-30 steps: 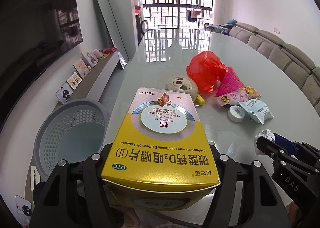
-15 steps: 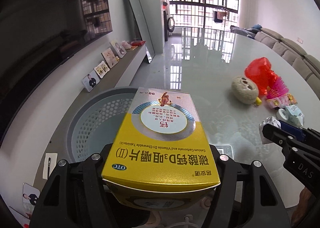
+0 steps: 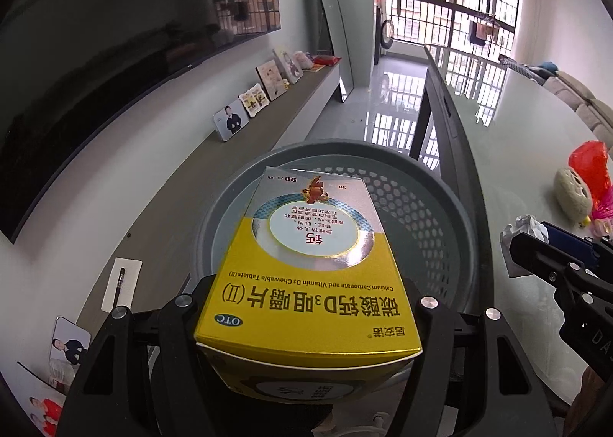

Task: Collect trash
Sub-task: 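Carry the box and paper to the gray basket, opening the right gripper over it, then open the left gripper to drop the yellow box into the gray basket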

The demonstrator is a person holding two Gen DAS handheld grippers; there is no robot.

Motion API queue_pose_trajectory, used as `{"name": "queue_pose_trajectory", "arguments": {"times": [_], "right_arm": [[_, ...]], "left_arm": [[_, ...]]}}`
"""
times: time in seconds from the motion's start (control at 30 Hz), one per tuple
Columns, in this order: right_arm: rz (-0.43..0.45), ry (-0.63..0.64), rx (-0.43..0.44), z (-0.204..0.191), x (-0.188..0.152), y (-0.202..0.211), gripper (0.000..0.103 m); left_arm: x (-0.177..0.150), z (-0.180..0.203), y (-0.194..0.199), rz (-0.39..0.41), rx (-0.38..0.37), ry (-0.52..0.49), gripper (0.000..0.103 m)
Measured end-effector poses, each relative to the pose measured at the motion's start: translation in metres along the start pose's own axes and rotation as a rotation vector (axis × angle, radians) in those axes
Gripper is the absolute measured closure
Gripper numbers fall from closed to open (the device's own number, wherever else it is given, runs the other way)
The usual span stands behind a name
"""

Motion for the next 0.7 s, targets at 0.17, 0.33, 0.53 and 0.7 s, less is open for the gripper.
{"name": "queue_pose_trajectory", "arguments": {"times": [0.17,0.33,0.53,0.7], "right_arm": [[-0.028,0.028,0.012,-0.023,0.004,-0.022,0.067],[-0.047,0.033,0.014,-0.030,0.007,-0.038,0.067],[-0.054,0.026,0.013,-0.027,0.009,-0.045,0.055],[-0.049,0.016,0.016,-0.021,0.009,-0.047,0.048]], "left_arm": [[-0.008,-0.006,-0.018,-0.037,-0.020,0.021,0.038],[-0.012,-0.011,-0.028,-0.061,-0.019,0.032,0.038],[-0.011,-0.009,-0.031,-0.067,-0.011,0.039,0.036],[-0.010,-0.010,-0.028,-0.063,-0.001,0.046,0.027]]}}
Point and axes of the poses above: each gripper's, at about its wrist camera, not at the fingertips, and y roughly against the way its jaws point, z to its right, x to its top, the point moved 8 cm from there along -y, roughly the way its jaws point, and after that the axes turned 15 degrees about -y, right-handed, at the moved point
